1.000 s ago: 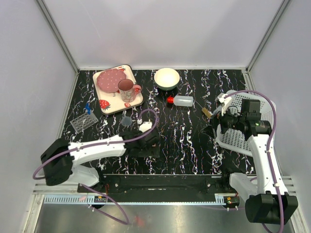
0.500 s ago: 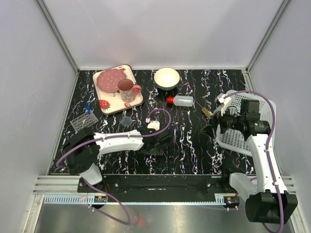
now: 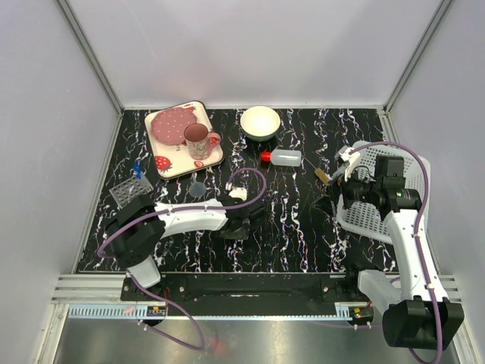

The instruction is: Organize the chemistry lab equipment

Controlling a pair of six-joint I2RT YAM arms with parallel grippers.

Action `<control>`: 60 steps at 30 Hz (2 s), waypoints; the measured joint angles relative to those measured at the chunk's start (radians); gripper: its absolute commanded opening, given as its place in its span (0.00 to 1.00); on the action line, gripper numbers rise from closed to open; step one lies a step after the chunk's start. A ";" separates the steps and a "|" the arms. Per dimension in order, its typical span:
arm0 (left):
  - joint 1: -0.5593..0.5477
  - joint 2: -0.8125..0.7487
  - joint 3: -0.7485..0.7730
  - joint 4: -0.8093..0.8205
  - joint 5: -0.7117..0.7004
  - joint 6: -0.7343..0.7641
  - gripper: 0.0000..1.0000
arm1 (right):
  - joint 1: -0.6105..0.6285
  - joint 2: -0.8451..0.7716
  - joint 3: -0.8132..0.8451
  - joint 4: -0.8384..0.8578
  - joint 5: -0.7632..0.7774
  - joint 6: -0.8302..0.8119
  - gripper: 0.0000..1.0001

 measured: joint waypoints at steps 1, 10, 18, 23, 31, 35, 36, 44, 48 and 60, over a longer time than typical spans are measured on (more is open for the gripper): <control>0.008 0.000 0.000 0.003 0.001 0.005 0.52 | 0.000 0.000 0.000 0.000 0.000 0.000 1.00; 0.053 0.018 0.004 0.039 0.013 0.045 0.43 | 0.000 0.000 0.000 0.000 0.000 0.001 1.00; 0.091 0.021 0.000 0.087 0.039 0.066 0.18 | 0.000 0.003 0.000 0.000 -0.001 0.001 1.00; 0.095 -0.010 -0.035 0.118 0.043 0.068 0.10 | 0.000 0.018 0.000 -0.002 -0.007 -0.003 1.00; 0.094 -0.370 -0.232 0.229 0.099 0.087 0.10 | 0.002 0.127 0.038 -0.083 -0.112 -0.085 1.00; 0.093 -0.597 -0.322 0.417 0.156 0.103 0.10 | 0.068 0.215 0.088 -0.106 -0.188 -0.097 1.00; 0.093 -0.631 -0.335 0.461 0.167 0.103 0.10 | 0.113 0.236 0.100 -0.106 -0.205 -0.095 0.99; 0.093 -0.631 -0.329 0.790 0.219 0.059 0.09 | 0.381 0.351 0.143 0.022 -0.254 0.130 1.00; 0.093 -0.585 -0.308 0.913 0.216 0.002 0.09 | 0.405 0.359 0.144 0.132 -0.242 0.285 1.00; 0.093 -0.512 -0.307 1.115 0.158 -0.145 0.09 | 0.418 0.371 0.109 0.448 -0.216 0.674 0.67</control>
